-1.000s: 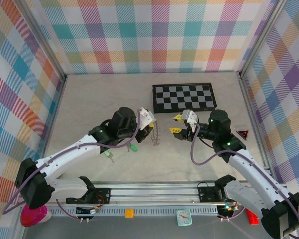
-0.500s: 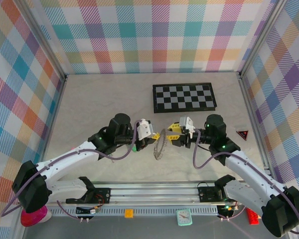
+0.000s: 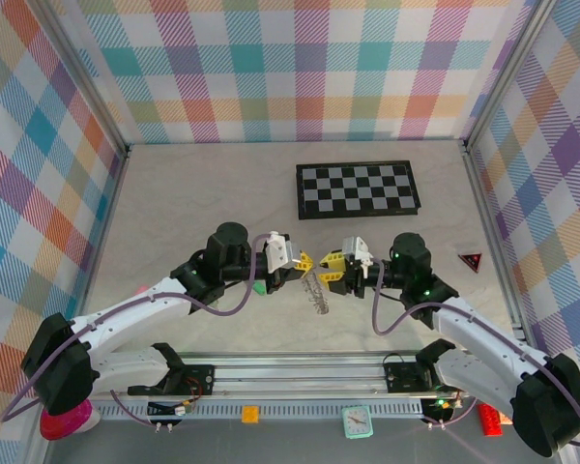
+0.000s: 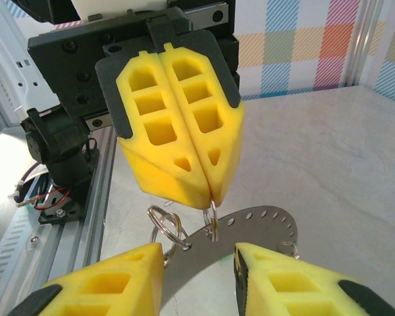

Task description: Put the keys on the keyring

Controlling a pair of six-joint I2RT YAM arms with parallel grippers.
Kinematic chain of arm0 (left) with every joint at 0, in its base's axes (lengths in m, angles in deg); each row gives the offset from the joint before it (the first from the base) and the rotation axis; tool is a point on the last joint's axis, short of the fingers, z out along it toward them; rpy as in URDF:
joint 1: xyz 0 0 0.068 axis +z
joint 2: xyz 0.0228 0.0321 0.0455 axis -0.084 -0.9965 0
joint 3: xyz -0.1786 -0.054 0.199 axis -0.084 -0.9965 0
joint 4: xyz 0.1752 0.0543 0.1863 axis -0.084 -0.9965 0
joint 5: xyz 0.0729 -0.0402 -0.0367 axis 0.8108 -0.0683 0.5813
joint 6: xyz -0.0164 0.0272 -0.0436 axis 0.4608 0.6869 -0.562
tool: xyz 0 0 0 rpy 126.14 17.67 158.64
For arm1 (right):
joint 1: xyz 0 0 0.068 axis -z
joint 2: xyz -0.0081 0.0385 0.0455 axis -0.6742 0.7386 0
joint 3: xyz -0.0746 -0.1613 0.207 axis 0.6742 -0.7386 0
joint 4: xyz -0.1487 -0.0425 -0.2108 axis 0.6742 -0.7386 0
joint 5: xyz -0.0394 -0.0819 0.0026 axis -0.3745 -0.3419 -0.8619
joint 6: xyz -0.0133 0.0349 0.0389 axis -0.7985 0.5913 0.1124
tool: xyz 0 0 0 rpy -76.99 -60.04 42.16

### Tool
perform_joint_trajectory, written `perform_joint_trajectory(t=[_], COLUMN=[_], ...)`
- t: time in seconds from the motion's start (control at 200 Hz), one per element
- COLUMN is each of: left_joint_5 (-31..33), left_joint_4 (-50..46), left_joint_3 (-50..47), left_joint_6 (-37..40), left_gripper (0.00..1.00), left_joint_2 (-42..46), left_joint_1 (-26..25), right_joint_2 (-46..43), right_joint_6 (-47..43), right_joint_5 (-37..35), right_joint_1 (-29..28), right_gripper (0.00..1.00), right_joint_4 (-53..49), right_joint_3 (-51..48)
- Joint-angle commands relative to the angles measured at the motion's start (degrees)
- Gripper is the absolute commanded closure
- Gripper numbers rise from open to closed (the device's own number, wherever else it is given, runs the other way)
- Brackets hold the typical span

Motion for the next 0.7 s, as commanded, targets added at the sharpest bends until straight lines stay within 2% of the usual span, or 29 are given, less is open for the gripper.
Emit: perform_joint_trajectory(t=[0.0,0.695], left_joint_5=[-2.7,-5.4], left_joint_4=[3.5,3.1], left_joint_3=[-0.2,-0.2], left_joint_6=[-0.3,-0.4], left_gripper=[1.00,1.00], left_joint_2=[1.1,1.3], left_joint_1=[0.3,0.3], right_joint_2=[1.0,3.0], right_joint_6=[0.8,0.8], right_joint_5=[-0.4,-1.9], right_joint_1=[-1.1,-2.7], right_gripper=[0.68,0.77], right_joint_4=[3.7,5.9], right_joint_3=[-0.2,0.8])
